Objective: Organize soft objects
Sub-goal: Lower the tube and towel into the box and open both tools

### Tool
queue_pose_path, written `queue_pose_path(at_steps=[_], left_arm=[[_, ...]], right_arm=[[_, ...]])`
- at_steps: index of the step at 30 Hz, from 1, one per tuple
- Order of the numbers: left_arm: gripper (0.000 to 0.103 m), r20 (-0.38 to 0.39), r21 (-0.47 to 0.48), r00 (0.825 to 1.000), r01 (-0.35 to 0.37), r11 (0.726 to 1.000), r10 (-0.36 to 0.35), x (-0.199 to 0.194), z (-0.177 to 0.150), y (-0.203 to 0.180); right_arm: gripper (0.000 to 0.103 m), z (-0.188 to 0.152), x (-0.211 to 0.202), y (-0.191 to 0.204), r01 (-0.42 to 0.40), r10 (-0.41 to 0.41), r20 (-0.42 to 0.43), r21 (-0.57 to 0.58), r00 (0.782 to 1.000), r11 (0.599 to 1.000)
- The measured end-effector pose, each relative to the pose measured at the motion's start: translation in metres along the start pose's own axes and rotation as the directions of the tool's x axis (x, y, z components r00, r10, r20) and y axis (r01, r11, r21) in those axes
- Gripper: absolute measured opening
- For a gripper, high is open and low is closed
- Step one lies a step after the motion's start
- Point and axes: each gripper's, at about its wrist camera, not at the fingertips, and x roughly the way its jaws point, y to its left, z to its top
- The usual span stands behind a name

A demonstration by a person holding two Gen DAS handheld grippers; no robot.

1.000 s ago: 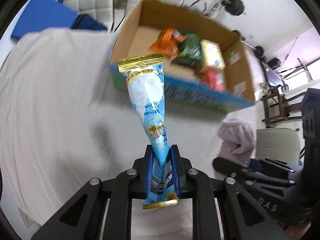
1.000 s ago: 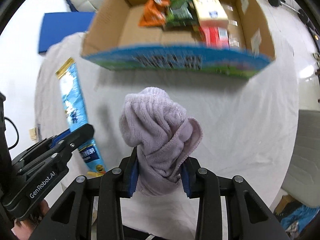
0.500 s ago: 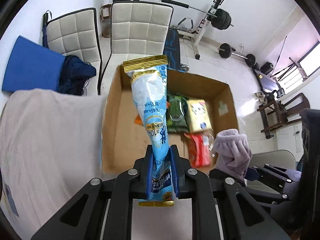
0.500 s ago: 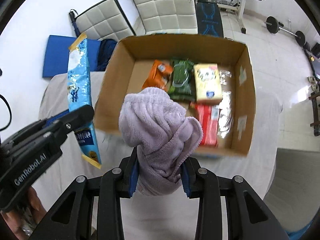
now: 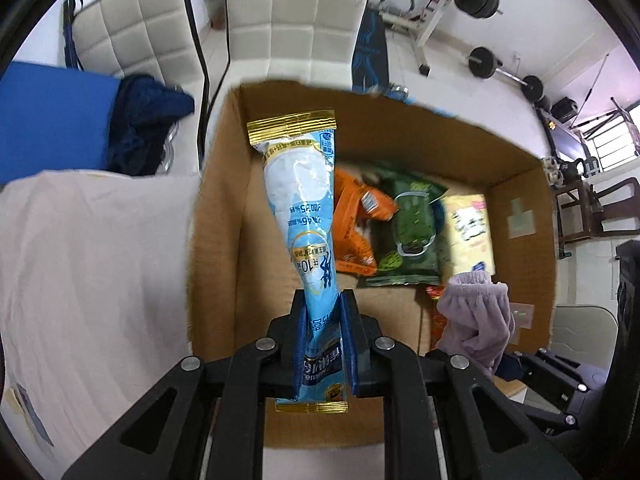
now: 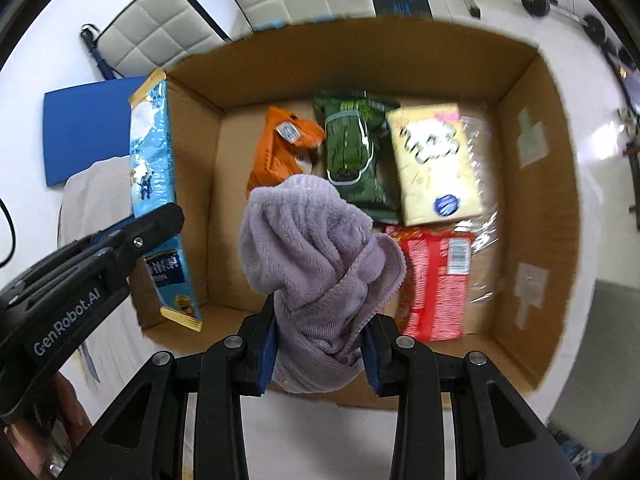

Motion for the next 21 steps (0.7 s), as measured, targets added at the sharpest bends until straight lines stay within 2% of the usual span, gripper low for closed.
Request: queue_pose_path(at_steps=[3, 8, 21], left_arm=[[0.013, -0.042, -0.008, 0.999, -0.014, 1.0, 0.013, 0.021, 0.0, 0.005], [0.014, -0.071, -0.039, 0.997, -0.009, 0.999, 0.007, 0.038, -0.002, 0.011], [0.014, -0.079, -0.091, 0.997, -0.006, 0.996, -0.001, 0.053, -0.001, 0.02]], right_arm=[[0.037, 0.003, 0.019, -0.004, -0.011, 0.011, -0.02, 0.029, 1.0, 1.0], [0.037, 0.008, 0.041, -0.011, -0.016, 0.018, -0.024, 0.07, 1.0, 0.997], [0.038, 0.011, 0.059, -0.013, -0.009, 0.012, -0.026, 0.098, 1.0, 0.995]])
